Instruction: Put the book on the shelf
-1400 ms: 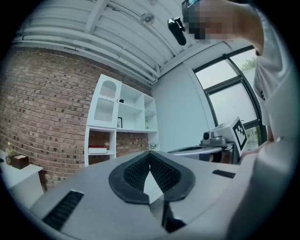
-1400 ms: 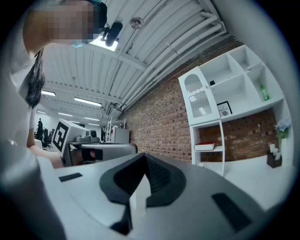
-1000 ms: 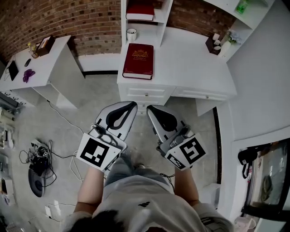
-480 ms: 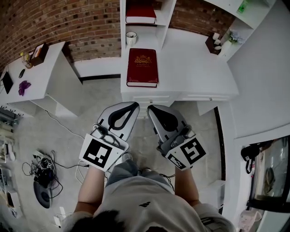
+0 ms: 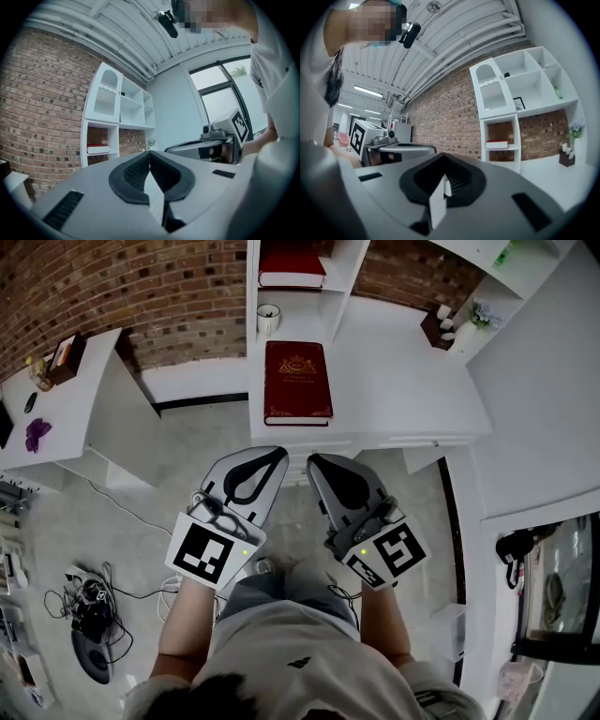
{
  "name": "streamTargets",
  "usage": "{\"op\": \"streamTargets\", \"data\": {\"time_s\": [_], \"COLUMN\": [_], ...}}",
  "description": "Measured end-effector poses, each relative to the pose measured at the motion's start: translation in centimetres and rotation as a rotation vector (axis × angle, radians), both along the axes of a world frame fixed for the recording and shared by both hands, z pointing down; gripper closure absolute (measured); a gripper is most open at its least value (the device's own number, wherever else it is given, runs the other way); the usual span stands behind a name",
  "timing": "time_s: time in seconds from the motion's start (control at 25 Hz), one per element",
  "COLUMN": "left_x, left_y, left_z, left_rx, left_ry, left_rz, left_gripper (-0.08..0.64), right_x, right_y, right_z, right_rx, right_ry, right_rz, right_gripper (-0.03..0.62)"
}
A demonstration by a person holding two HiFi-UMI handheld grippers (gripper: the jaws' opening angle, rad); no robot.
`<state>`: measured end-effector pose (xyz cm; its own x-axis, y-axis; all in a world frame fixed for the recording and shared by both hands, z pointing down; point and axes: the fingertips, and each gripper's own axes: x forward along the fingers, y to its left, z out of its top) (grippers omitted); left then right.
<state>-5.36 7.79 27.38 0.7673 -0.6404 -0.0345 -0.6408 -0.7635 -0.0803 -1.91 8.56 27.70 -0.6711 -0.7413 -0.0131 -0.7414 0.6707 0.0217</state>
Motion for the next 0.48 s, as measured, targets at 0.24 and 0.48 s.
{"op": "streamTargets", "data": {"time_s": [0.24, 0.48], "left_x": [-0.1, -0.1], "left_y": [-1.4, -2.8], "left_z": [0.7, 1.5], "left_rx": [-0.017, -0.017], "left_ry": [0.012, -0.005], "left_rz": [0.011, 0.002], "left_gripper": [0.546, 0.546], "right_x": [0.6, 1.3], "right_y": [-1.2, -2.6], "right_z": [0.6, 1.2], "right_rx": [-0.016, -0.036], "right_ry": [0.018, 0.009], "right_rz": [0.037, 0.042], "right_gripper": [0.581, 0.580]}}
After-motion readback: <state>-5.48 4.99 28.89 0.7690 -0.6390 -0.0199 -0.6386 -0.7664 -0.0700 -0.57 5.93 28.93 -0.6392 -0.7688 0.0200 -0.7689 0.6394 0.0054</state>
